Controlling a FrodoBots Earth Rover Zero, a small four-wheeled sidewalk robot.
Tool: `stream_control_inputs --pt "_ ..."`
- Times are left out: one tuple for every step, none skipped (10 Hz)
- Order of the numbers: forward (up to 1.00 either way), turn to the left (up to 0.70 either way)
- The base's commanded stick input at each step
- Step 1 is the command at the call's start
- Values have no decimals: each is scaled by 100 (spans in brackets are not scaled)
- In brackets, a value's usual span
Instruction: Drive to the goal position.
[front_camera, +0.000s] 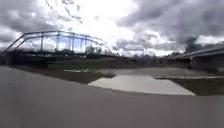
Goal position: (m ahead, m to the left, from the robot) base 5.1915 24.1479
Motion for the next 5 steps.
stream_control_inputs --pt "100 40" --pt "100 40" --pt "100 40" --pt "100 40" --pt "100 40"
